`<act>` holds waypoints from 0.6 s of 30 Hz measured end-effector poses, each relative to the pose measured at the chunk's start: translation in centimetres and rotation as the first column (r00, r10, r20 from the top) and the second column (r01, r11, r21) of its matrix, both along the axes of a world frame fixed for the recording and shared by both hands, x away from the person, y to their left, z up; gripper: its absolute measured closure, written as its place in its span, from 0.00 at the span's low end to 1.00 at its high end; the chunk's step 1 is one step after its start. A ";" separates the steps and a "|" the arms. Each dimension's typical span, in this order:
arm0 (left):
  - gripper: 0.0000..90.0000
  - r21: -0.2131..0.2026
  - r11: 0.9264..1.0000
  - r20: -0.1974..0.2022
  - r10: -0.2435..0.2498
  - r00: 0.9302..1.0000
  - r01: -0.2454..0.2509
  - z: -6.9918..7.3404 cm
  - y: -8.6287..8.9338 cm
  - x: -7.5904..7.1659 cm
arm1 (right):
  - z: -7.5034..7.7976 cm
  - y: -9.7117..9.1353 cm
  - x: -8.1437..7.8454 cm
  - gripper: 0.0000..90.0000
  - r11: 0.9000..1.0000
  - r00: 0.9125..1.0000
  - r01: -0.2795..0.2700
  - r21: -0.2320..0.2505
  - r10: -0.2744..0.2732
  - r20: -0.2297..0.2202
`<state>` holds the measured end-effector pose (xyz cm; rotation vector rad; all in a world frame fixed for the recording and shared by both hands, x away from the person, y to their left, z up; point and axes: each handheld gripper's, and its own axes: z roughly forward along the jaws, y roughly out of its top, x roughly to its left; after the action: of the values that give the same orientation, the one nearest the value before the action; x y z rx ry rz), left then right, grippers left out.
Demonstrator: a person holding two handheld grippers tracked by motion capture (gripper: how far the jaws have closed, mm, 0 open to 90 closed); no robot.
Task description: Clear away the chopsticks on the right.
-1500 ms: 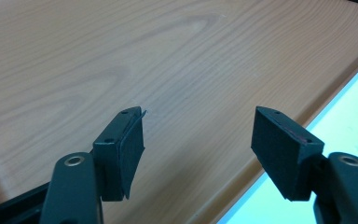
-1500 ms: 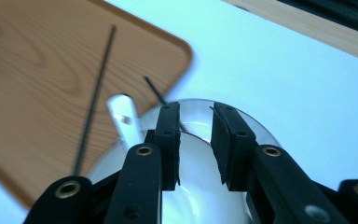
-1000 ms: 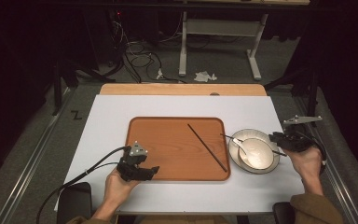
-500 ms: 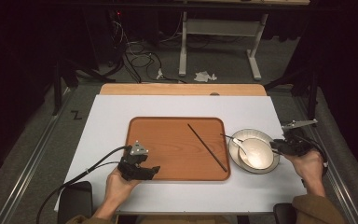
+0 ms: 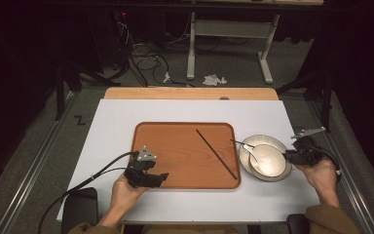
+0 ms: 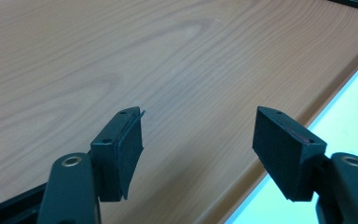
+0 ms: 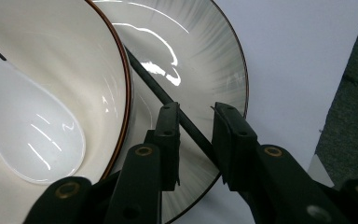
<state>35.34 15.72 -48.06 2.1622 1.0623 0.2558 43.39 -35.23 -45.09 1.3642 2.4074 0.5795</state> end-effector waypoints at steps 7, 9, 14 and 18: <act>0.37 0.000 1.000 0.000 0.000 1.000 0.000 0.0 0.0 0.0 | 0.0 0.0 0.2 0.85 1.000 1.000 0.008 -0.007 -0.008 0.002; 0.37 0.000 1.000 -0.001 0.000 1.000 0.000 0.0 0.0 0.0 | -0.1 0.1 0.2 0.86 1.000 1.000 0.007 -0.014 -0.007 0.000; 0.37 -0.001 1.000 0.003 0.003 1.000 -0.003 0.0 0.0 -0.1 | -0.2 0.1 0.3 0.91 1.000 1.000 0.013 -0.023 -0.013 0.003; 0.37 -0.002 1.000 0.003 0.003 1.000 -0.003 0.0 0.0 -0.1 | -0.5 -0.1 0.4 0.93 1.000 1.000 0.009 -0.012 -0.009 -0.004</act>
<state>35.27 15.71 -48.06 2.1582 1.0642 0.2588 43.79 -35.32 -45.58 1.3720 2.4033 0.5595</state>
